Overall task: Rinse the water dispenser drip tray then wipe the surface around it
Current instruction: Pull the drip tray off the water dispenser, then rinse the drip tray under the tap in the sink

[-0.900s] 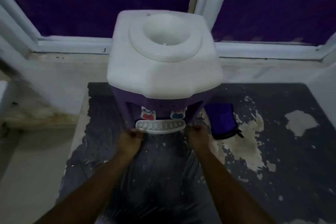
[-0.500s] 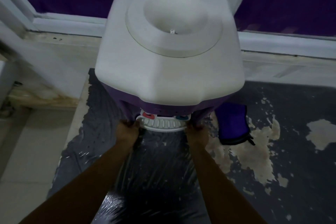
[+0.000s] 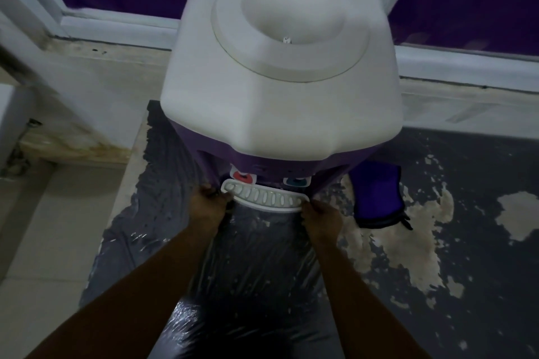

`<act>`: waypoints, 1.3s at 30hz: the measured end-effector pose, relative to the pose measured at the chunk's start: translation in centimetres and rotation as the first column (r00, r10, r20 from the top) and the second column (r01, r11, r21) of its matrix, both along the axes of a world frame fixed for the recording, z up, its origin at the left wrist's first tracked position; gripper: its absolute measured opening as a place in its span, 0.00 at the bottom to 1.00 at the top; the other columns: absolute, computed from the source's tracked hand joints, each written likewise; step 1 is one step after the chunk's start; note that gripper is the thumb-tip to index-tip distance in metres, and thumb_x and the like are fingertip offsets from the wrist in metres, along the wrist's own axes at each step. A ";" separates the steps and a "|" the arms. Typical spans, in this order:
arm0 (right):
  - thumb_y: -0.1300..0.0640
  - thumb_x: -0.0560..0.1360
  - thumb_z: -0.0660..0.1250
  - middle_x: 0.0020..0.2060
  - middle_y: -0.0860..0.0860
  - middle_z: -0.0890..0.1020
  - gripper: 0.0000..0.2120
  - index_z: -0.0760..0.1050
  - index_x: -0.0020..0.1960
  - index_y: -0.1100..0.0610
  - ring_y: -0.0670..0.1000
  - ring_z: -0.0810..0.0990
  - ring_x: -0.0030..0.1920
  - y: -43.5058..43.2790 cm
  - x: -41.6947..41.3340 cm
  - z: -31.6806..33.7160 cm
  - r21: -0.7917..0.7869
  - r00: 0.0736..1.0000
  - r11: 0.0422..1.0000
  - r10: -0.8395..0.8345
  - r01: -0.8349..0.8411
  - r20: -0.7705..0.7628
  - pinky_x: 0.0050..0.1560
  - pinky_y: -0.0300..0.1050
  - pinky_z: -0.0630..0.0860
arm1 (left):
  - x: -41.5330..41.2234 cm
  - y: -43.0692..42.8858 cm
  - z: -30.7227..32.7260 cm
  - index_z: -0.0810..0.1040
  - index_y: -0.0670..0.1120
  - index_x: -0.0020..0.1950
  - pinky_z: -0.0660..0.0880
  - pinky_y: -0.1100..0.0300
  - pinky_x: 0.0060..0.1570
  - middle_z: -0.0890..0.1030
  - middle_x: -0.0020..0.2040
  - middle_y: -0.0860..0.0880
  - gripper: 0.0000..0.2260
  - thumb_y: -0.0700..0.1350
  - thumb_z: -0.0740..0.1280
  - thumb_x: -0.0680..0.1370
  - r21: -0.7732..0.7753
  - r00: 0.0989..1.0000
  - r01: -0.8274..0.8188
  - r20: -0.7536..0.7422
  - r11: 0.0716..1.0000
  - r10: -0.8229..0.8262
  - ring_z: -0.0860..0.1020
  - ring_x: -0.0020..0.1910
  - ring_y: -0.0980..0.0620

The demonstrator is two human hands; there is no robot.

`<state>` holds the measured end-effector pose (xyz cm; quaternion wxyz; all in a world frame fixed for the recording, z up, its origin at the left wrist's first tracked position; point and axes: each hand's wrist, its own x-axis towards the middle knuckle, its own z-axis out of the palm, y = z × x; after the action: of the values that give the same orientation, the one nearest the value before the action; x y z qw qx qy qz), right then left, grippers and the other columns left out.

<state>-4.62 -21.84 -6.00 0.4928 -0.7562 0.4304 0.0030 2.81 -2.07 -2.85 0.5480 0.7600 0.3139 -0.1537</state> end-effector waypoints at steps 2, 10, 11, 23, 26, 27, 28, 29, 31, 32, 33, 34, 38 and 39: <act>0.56 0.78 0.69 0.35 0.56 0.83 0.11 0.83 0.47 0.64 0.63 0.83 0.41 0.3 -0.6 0.1 -0.011 1.000 1.000 0.010 -0.009 0.026 0.46 0.53 0.81 | 0.0 0.2 -0.2 0.70 0.45 0.42 0.70 0.57 0.45 0.79 0.44 0.44 0.13 0.36 0.74 0.70 -0.015 1.000 0.006 -0.004 1.000 -0.006 0.76 0.45 0.47; 0.55 0.78 0.67 0.40 0.59 0.86 0.11 0.84 0.48 0.62 0.58 0.84 0.41 1.4 -1.5 -1.1 -0.051 0.999 0.998 0.027 -0.025 0.037 0.50 0.57 0.81 | -0.9 1.4 -0.3 0.82 0.41 0.48 0.79 0.49 0.51 0.84 0.46 0.39 0.08 0.38 0.75 0.70 -0.112 0.998 0.058 -0.028 0.992 -0.062 0.82 0.45 0.43; 0.56 0.77 0.68 0.39 0.59 0.86 0.11 0.84 0.46 0.62 0.59 0.84 0.41 1.6 -1.7 -0.8 -0.044 0.999 0.999 0.029 -0.027 0.045 0.49 0.57 0.81 | -1.1 1.7 0.0 0.83 0.39 0.51 0.78 0.50 0.51 0.84 0.48 0.39 0.09 0.37 0.74 0.71 -0.125 0.997 0.077 -0.014 0.989 -0.080 0.81 0.45 0.44; 0.63 0.75 0.71 0.25 0.45 0.82 0.03 0.82 0.46 0.56 0.42 0.81 0.26 4.7 -2.6 3.1 0.191 0.998 0.982 -0.011 -0.002 0.065 0.31 0.33 0.79 | -5.5 9.2 1.8 0.79 0.35 0.57 0.79 0.70 0.35 0.82 0.45 0.41 0.11 0.41 0.66 0.78 -0.388 0.996 -0.091 -0.047 0.917 0.078 0.80 0.42 0.50; 0.63 0.75 0.70 0.22 0.45 0.81 0.05 0.83 0.49 0.62 0.41 0.79 0.23 7.1 -2.5 3.9 0.193 0.998 0.981 0.008 -0.021 0.066 0.31 0.35 0.79 | -6.6 12.5 2.6 0.78 0.34 0.60 0.79 0.62 0.50 0.81 0.57 0.37 0.14 0.42 0.66 0.78 -0.494 0.992 -0.123 -0.047 0.861 0.115 0.79 0.55 0.45; 0.63 0.75 0.70 0.22 0.46 0.81 0.05 0.83 0.50 0.63 0.41 0.79 0.23 8.3 -2.4 4.3 0.195 0.997 0.980 0.010 -0.025 0.077 0.29 0.34 0.78 | -6.9 13.6 3.0 0.78 0.33 0.60 0.78 0.62 0.51 0.81 0.57 0.37 0.15 0.41 0.66 0.78 -0.511 0.990 -0.134 -0.042 0.849 0.131 0.79 0.56 0.45; 0.62 0.75 0.70 0.25 0.48 0.82 0.06 0.83 0.50 0.62 0.43 0.79 0.24 9.4 -2.4 4.6 0.191 0.997 0.981 0.021 -0.036 0.078 0.30 0.35 0.78 | -7.2 14.8 3.4 0.78 0.33 0.60 0.78 0.62 0.51 0.81 0.57 0.37 0.14 0.41 0.66 0.78 -0.521 0.988 -0.146 -0.034 0.841 0.151 0.79 0.56 0.45; 0.61 0.76 0.70 0.28 0.51 0.83 0.06 0.83 0.51 0.61 0.45 0.80 0.26 10.7 -2.3 5.1 0.190 0.996 0.981 0.033 -0.048 0.082 0.32 0.36 0.78 | -7.5 16.1 3.9 0.78 0.33 0.59 0.79 0.62 0.50 0.81 0.56 0.37 0.14 0.40 0.66 0.78 -0.526 0.985 -0.156 -0.020 0.836 0.171 0.80 0.55 0.45; 0.62 0.76 0.69 0.31 0.53 0.83 0.07 0.83 0.52 0.61 0.47 0.79 0.29 13.5 -2.3 6.0 0.196 0.992 0.978 0.054 -0.076 0.119 0.34 0.38 0.78 | -8.1 18.8 4.7 0.79 0.33 0.57 0.80 0.64 0.46 0.83 0.52 0.37 0.13 0.40 0.67 0.77 -0.517 0.979 -0.162 0.019 0.840 0.201 0.82 0.48 0.48; 0.63 0.76 0.70 0.30 0.53 0.83 0.07 0.83 0.52 0.61 0.46 0.79 0.28 14.8 -2.2 6.3 0.184 0.987 0.979 0.061 -0.088 0.147 0.33 0.37 0.78 | -8.4 20.2 5.0 0.80 0.33 0.57 0.80 0.65 0.43 0.84 0.48 0.39 0.13 0.40 0.67 0.77 -0.506 0.978 -0.153 0.044 0.849 0.203 0.82 0.42 0.51; 0.63 0.75 0.70 0.29 0.52 0.82 0.08 0.84 0.52 0.62 0.45 0.79 0.26 16.3 -2.2 6.6 0.168 0.983 0.981 0.068 -0.097 0.170 0.32 0.36 0.77 | -8.7 21.8 5.3 0.80 0.33 0.56 0.80 0.66 0.41 0.84 0.43 0.42 0.12 0.40 0.67 0.77 -0.491 0.978 -0.137 0.071 0.861 0.196 0.82 0.38 0.54; 0.63 0.75 0.70 0.28 0.53 0.82 0.08 0.84 0.53 0.62 0.45 0.79 0.26 17.6 -2.1 6.7 0.153 0.979 0.981 0.087 -0.116 0.182 0.32 0.36 0.77 | -9.0 23.4 5.5 0.80 0.33 0.56 0.80 0.66 0.41 0.84 0.39 0.45 0.13 0.40 0.67 0.78 -0.479 0.977 -0.120 0.097 0.870 0.189 0.81 0.36 0.55; 0.63 0.75 0.71 0.31 0.54 0.83 0.08 0.84 0.53 0.62 0.47 0.79 0.29 23.8 -2.0 7.7 0.165 0.958 0.964 0.166 -0.208 0.235 0.34 0.39 0.77 | -10.3 30.4 6.9 0.80 0.36 0.58 0.80 0.58 0.51 0.85 0.50 0.40 0.12 0.40 0.67 0.77 -0.495 0.961 -0.139 0.142 0.857 0.238 0.83 0.49 0.46; 0.63 0.74 0.71 0.30 0.53 0.84 0.08 0.84 0.52 0.62 0.48 0.80 0.29 25.4 -2.0 7.8 0.173 0.953 0.958 0.182 -0.227 0.243 0.34 0.39 0.77 | -10.6 32.2 7.2 0.80 0.36 0.58 0.80 0.59 0.51 0.85 0.50 0.40 0.11 0.39 0.67 0.77 -0.499 0.957 -0.141 0.151 0.855 0.246 0.83 0.50 0.45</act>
<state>-6.58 3.60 1.83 0.6084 -0.7392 0.2885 0.0115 -7.80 30.10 4.38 0.7627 0.5753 0.2813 -0.0897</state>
